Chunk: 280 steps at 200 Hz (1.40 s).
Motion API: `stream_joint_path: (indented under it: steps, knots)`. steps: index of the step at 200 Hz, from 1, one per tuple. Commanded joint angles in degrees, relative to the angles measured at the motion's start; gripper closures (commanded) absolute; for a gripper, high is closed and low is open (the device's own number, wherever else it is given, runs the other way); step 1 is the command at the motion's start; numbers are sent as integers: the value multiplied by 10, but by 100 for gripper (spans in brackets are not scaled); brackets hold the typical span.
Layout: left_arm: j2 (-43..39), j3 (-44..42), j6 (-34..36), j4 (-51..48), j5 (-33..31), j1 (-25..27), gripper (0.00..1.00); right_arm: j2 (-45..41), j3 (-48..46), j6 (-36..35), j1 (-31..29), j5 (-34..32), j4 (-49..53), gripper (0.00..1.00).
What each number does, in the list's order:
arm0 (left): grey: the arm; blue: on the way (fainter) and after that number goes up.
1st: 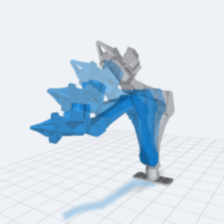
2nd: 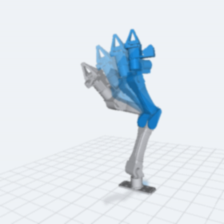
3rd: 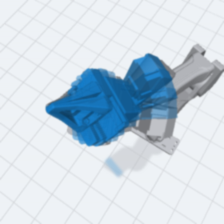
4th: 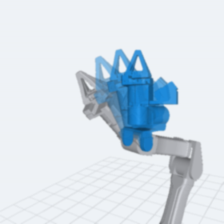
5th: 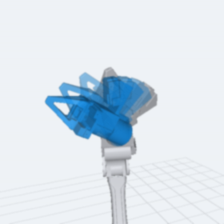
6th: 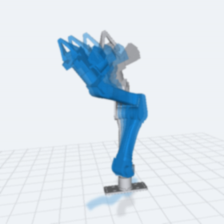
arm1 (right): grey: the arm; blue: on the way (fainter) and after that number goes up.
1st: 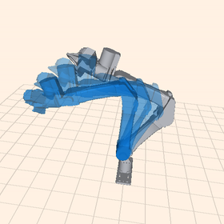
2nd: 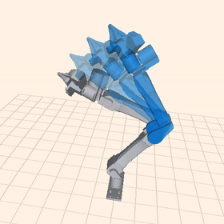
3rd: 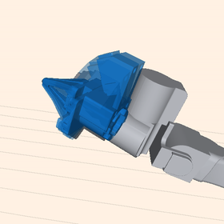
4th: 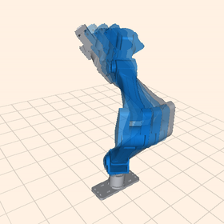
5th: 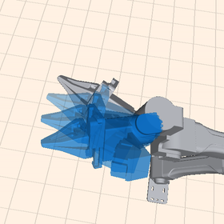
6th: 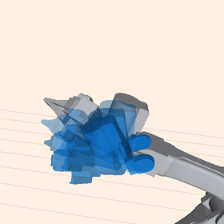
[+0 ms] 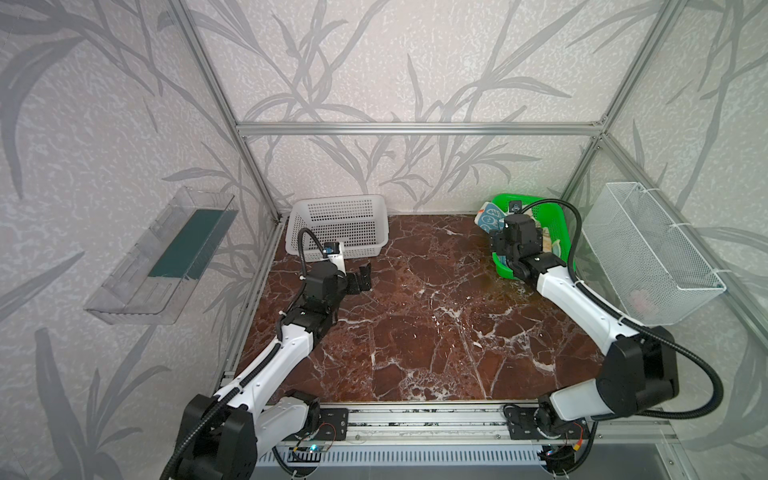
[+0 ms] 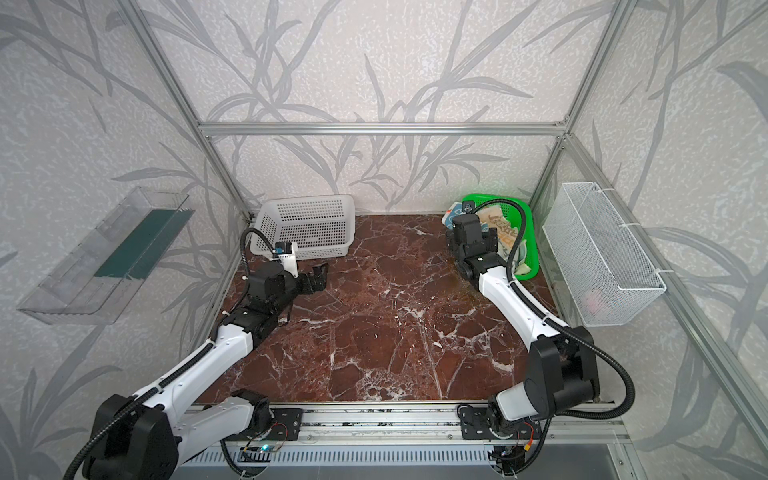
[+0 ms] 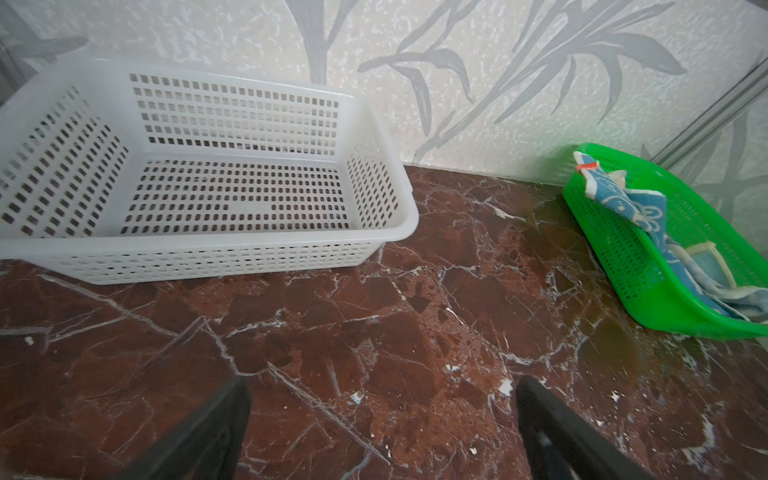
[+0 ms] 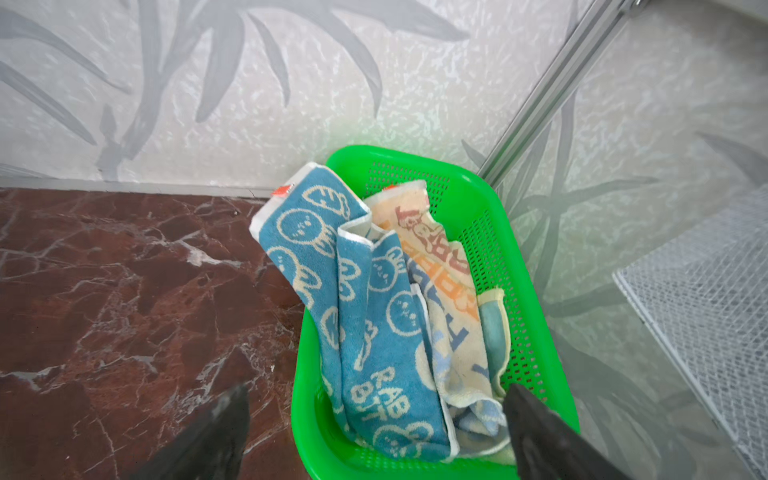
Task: Fold and stack the towels
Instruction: 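Reach the right gripper into the green basket and grasp the blue towel, then lift the blue towel out and drag it onto the table with the right gripper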
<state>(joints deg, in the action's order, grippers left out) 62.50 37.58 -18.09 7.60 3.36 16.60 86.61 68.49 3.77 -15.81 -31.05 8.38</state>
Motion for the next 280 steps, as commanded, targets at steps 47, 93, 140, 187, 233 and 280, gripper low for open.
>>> stream_joint_path:
  steps: [47,93,140,187,233,280]
  knots:
    - [-1,25,-32,-38,22,35,1,141,100,77,69,62,5,24]
    - [8,26,-41,-33,9,45,2,217,140,94,99,138,-30,27]
    - [18,25,-37,-27,6,49,2,271,173,111,113,156,-43,34]
    - [24,23,-40,-12,9,51,2,305,177,115,128,202,-82,53]
    - [33,24,-46,-11,-3,52,2,271,169,94,128,201,-86,100]
    - [44,34,-39,-20,-3,52,2,182,132,64,127,198,-97,100]
